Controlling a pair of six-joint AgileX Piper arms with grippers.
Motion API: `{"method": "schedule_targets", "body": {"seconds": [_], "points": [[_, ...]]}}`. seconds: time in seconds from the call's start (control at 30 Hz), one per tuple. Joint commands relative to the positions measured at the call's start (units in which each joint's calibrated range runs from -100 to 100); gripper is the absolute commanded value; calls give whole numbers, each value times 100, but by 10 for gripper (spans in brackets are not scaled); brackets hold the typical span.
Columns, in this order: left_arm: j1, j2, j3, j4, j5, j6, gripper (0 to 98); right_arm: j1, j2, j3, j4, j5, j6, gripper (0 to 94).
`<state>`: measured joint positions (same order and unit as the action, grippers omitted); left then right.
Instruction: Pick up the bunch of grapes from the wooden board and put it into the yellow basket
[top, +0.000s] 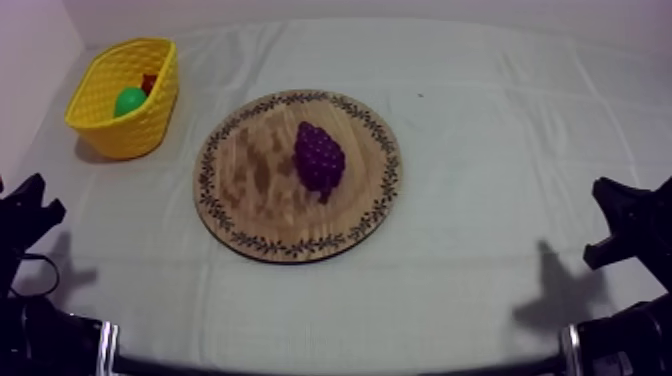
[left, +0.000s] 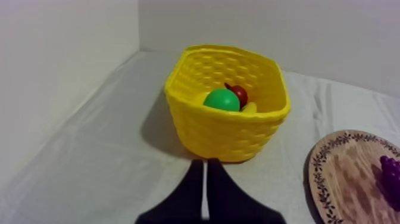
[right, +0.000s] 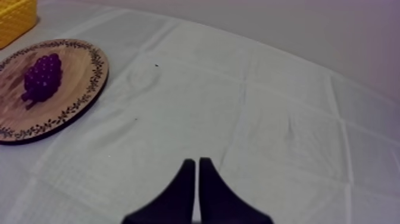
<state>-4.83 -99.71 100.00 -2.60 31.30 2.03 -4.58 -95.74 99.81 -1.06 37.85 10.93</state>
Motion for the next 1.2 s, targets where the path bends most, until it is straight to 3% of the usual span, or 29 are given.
{"method": "schedule_targets", "body": {"seconds": [0.0,0.8,1.03,1.17], "points": [[1102,-29,-11,-11,176,-313,0,-2,-1,-3,1,-3,-1,4],[1106,-29,-40,-12,209,-409,0,-2,-1,-3,1,-3,-1,4],[1193,145,-242,-274,209,-195,0,-2,-1,-3,1,-3,-1,4],[1206,491,-640,-319,216,-93,0,-2,-1,-3,1,-3,-1,4]]}}
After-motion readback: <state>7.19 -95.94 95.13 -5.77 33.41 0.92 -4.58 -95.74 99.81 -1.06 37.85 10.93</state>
